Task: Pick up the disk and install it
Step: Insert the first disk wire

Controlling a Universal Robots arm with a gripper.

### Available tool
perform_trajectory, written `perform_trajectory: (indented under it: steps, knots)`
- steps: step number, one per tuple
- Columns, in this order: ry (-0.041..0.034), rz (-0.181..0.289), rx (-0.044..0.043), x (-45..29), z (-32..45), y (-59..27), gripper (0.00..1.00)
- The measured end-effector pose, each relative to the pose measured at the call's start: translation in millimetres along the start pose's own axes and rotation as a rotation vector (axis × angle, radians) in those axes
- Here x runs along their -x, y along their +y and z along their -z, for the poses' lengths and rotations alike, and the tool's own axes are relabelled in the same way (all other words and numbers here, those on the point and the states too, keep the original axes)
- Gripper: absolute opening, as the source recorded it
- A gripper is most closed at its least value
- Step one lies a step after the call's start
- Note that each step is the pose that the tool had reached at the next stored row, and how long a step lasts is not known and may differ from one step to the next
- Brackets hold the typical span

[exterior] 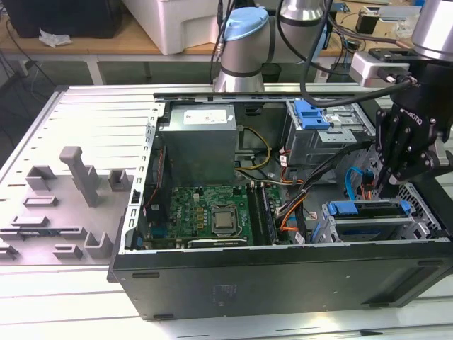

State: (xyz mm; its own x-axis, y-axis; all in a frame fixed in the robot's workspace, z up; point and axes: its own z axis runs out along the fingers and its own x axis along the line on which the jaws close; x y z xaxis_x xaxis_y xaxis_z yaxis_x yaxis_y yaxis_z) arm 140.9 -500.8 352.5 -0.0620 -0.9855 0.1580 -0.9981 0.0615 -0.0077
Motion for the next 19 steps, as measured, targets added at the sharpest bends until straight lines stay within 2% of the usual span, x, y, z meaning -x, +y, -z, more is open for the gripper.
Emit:
perform_trajectory:
  steps: [13, 19]
  knots:
    - [0.0001, -0.003, 0.0004, -0.1, -1.3, -0.1, 0.17]
    - [-0.0004, 0.018, -0.0035, 0.0, -1.8, 0.5, 0.17]
